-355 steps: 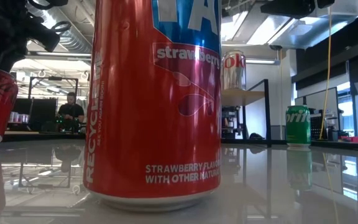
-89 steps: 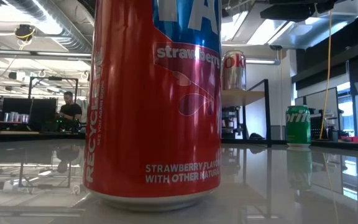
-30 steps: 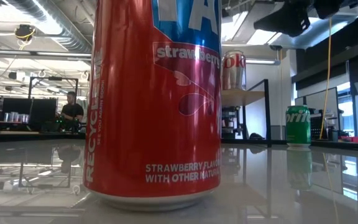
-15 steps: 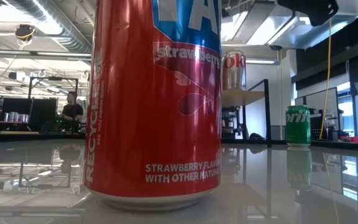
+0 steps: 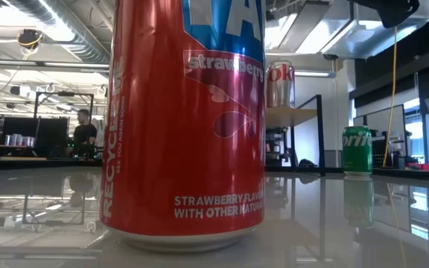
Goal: Place canned beverage on shelf
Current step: Put the right red soda can on the shelf
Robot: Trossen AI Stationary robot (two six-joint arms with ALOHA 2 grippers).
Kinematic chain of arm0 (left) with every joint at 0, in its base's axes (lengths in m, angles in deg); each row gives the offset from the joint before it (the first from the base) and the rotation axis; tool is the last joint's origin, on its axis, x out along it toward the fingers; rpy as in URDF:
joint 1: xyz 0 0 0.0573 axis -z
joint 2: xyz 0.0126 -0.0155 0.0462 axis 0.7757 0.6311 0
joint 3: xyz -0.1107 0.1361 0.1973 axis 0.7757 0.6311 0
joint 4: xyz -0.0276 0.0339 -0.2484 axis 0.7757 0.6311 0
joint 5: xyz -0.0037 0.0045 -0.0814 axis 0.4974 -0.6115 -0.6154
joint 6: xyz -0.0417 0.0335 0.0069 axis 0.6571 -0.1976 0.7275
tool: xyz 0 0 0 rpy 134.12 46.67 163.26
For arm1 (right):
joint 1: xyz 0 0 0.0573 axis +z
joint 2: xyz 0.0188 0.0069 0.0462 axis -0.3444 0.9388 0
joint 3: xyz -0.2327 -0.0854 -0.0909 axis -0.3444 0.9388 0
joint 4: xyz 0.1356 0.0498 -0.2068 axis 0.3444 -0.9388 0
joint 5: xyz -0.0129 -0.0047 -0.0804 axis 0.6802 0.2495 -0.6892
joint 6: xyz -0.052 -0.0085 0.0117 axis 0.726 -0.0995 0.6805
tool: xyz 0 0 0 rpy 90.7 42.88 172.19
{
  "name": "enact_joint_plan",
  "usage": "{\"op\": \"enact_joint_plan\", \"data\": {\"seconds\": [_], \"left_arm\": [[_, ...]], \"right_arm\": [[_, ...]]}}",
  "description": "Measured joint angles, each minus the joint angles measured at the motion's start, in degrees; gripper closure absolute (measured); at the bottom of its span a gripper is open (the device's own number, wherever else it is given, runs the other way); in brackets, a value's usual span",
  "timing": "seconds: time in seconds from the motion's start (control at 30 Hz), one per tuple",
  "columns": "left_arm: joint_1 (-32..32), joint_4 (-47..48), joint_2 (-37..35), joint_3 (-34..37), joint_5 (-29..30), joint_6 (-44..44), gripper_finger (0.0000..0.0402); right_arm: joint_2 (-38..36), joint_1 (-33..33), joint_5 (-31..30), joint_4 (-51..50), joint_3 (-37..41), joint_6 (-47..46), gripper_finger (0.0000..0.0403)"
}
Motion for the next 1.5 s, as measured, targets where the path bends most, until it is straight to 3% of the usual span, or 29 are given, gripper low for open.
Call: {"op": "enact_joint_plan", "data": {"seconds": [0.2, 0.63, 0.97, 1.17, 1.4, 1.5], "left_arm": [[0.0, -2.06, -0.02, 2.54, -3.39, 2.51, 0.0058], [-0.43, -4.98, -0.02, 6.89, -2.16, 6.1, 0.0061], [-0.51, -5.29, -0.11, 6.86, -4.0, 0.06, 0.0126], [-2.13, -5.02, -0.22, 6.75, -9.5, -10.93, 0.0117], [-7.7, -3.54, -1.35, 6.75, -22.3, -15.92, 0.0107], [-9.5, -0.54, -2.67, 6.86, -22.94, -19.07, 0.0111]], "right_arm": [[0.0, -0.04, 0.0, -0.02, 0.0, 0.16, 0.0022], [0.0, -0.09, 0.0, -0.04, 0.0, 0.21, 0.0022], [0.0, -0.09, 0.0, -0.04, 0.0, 0.24, 0.0022], [0.0, -0.09, 0.0, -0.04, 0.0, 0.24, 0.0022], [0.02, -0.09, -0.81, -0.13, 0.0, 0.44, 0.0022], [0.02, -0.09, -2.35, -0.4, 0.0, 0.48, 0.0022]]}}
